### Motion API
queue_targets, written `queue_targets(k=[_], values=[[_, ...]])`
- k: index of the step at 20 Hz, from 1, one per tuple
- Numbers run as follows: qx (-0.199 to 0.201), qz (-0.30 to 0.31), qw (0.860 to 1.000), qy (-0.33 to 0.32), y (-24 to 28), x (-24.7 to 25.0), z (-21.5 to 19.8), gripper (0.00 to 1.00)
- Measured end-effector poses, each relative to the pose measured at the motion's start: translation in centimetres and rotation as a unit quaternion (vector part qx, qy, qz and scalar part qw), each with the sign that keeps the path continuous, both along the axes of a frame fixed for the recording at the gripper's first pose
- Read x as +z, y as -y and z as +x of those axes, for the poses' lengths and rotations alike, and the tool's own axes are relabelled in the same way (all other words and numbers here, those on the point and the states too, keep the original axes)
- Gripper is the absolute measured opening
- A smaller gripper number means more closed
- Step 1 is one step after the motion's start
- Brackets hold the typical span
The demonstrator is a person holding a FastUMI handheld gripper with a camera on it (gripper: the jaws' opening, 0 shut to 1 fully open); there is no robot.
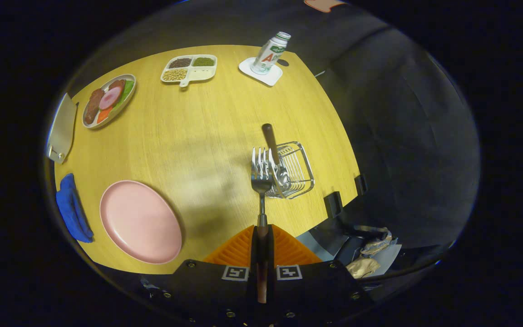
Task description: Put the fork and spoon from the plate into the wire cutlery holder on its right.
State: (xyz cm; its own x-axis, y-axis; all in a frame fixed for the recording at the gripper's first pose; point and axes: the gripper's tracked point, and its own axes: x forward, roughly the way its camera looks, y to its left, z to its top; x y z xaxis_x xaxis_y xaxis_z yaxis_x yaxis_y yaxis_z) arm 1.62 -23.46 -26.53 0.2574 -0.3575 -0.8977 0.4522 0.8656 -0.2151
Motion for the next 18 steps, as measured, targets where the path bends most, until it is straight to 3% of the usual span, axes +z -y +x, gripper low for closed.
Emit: queue_targets(k=[7, 18], values=[[-0.051, 0.027, 0.998, -0.02, 4.7, -2.0, -0.6, 0.08], [0.002, 0.064, 0.996, -0.065, 6.0, -5.5, 1.3, 0.08]])
